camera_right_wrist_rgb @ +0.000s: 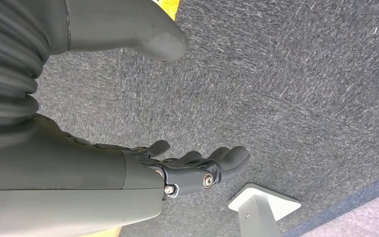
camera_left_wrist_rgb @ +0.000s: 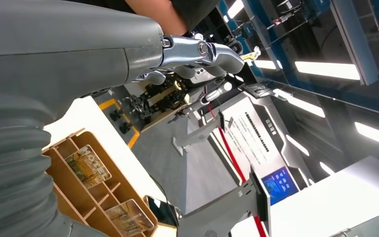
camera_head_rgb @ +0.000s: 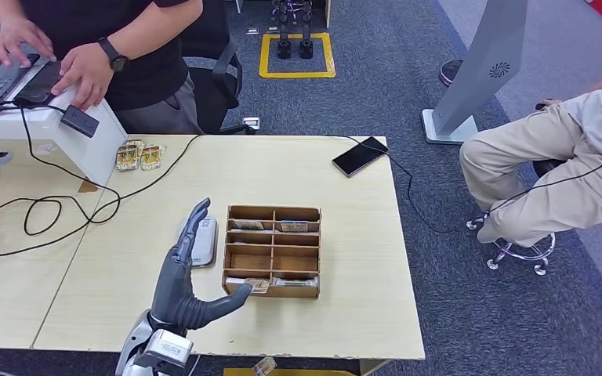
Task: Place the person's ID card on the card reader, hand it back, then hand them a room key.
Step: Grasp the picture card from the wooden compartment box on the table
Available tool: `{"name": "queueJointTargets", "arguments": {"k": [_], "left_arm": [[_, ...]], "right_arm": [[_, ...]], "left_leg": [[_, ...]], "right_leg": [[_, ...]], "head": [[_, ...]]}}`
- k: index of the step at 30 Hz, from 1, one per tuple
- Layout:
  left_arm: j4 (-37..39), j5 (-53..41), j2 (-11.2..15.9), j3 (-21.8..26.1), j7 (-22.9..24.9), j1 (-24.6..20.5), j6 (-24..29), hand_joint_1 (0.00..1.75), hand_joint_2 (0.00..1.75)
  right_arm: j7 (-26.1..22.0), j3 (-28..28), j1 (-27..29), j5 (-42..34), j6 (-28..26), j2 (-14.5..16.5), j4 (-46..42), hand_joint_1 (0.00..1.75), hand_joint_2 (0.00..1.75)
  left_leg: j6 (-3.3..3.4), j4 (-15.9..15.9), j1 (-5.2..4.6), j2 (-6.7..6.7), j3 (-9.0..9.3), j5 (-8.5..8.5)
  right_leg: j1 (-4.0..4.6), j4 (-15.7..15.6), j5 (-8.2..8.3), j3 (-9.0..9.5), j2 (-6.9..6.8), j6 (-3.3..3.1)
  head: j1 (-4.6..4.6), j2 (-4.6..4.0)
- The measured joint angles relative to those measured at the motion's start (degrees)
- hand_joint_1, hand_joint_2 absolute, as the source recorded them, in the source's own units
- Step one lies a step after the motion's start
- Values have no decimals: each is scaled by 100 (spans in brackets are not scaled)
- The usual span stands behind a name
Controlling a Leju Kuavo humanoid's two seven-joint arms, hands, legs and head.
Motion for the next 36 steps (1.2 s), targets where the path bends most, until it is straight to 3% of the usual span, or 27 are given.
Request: {"name": "queueJointTargets", "arguments": {"k": [6,11,19,26,36], "left_arm": [[84,-918,22,-118,101,-21,586,0,175],[434,-2124,107,-361,603,-167,1266,0,175],[1183,-3703,289,-771,1620,-541,1524,0,175],[1768,-4161,327,-1060,2018,-827,1563,0,175],[2034,-3984,383,-1238,2025,-910,1522,0,175]], "right_arm": [[19,0,0,119,0,0,0,0,175],[34,0,0,265,0,0,0,0,175],[69,0,1,495,0,0,-2,0,175],[111,0,1,562,0,0,-2,0,175],[102,0,1,579,0,0,-4,0,175]], "left_leg": [[0,0,0,0,0,0],[0,0,-1,0,1,0],[0,0,0,0,1,0],[0,0,0,1,0,0],[0,0,0,1,0,0]], "right_leg": [[0,0,0,-1,0,0],[-1,0,0,0,0,0],[0,0,0,-1,2,0],[0,0,0,-1,2,0],[0,0,0,-2,2,0]], "head": [[0,0],[0,0],[-1,0],[0,0],[-1,0]]}}
